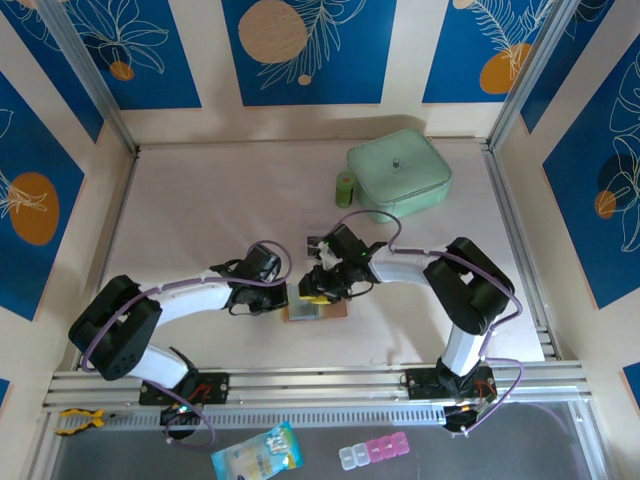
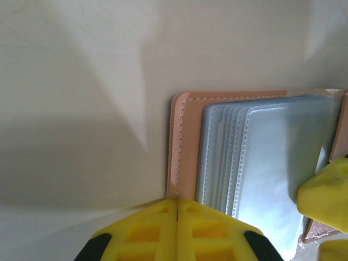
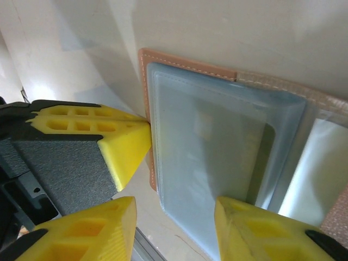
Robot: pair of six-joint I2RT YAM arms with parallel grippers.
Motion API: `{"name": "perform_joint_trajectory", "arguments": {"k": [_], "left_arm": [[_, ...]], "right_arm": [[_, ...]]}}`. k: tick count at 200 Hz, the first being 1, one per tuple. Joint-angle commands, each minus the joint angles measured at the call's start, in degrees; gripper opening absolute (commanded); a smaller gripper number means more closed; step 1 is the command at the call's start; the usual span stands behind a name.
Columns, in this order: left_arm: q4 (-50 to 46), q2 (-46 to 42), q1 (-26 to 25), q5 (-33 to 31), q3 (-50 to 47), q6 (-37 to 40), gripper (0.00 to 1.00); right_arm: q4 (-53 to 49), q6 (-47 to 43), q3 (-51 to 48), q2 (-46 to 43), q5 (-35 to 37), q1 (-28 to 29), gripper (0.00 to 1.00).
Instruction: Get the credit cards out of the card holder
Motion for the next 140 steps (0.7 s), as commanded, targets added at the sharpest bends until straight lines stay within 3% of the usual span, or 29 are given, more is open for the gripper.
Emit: {"name": "perform_joint_trajectory", "arguments": {"k": [1, 65, 140], "left_arm": [[-1.7, 0.5, -0.5, -0.1, -1.0, -0.3, 0.02], [-2.7, 0.3, -0.5, -0.8, -0.9, 0.1, 0.01], [-3.4, -0.5, -0.5, -1.4, -0.2, 0.3, 0.02]], "right_arm": [[-2.7, -0.3, 2.1, 1.0, -0.4, 0.4, 0.40], [-7.4, -1.7, 1.6, -1.4, 4.0, 0.0, 0.39], [-5.7, -1.9, -1.0, -2.7, 3.0, -1.6, 0.39]]}}
